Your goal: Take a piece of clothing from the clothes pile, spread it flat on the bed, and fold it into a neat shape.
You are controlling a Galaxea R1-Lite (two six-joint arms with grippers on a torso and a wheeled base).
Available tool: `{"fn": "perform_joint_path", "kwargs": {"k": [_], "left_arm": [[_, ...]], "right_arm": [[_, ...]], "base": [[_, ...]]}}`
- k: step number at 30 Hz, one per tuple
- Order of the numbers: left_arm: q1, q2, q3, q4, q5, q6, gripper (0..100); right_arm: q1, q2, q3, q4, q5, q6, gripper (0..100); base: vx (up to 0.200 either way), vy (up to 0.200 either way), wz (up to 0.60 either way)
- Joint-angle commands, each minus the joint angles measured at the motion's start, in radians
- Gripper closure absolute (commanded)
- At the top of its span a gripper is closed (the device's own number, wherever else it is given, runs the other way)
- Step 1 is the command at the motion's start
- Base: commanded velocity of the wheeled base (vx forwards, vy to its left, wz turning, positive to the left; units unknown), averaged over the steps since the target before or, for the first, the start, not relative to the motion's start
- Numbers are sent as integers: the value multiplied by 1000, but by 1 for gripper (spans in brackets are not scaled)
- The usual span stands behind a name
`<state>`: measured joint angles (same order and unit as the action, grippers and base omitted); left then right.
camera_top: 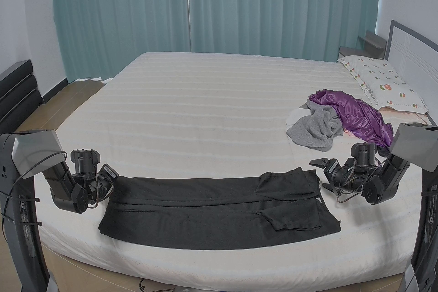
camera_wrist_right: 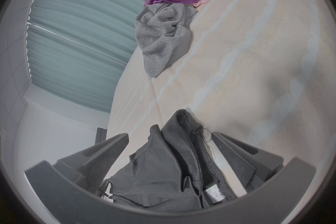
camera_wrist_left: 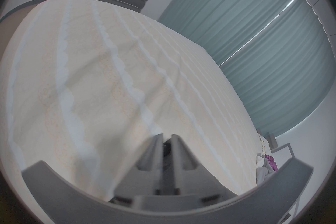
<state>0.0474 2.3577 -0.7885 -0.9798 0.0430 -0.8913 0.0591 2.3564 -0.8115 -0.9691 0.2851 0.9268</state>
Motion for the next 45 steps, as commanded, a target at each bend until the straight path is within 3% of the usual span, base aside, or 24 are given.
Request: {"fn": "perform_joint_path", "kwargs": {"k": [1,15,16,25,33,34,45], "left_arm": [[3,5,8,0,6,-2,100],[8,-20,23,-65,-8,-55,100],[8,-18,26,-79,-11,-57,0],[5,-8,26,-92,-138,-46,0],[0,12,28,-92,-140,26,0],[0,14,31,-92,-138,29,100],[6,12,74,-94,-107,77,100]], "right_arm": [[1,4,3,0,0,0,0],[-1,6,3,-16,2,0,0],[-1,7,3,-19,2,0,0],[4,14,3,-22,0,-3,0],[4,14,12,-29,0,-6,0],[4,15,15,-39,0,-6,0],[5,37,40,-111,0,-9,0]], "base": [[0,0,0],[0,0,0],[0,0,0],[0,0,0],[0,0,0],[0,0,0],[0,0,0]]}}
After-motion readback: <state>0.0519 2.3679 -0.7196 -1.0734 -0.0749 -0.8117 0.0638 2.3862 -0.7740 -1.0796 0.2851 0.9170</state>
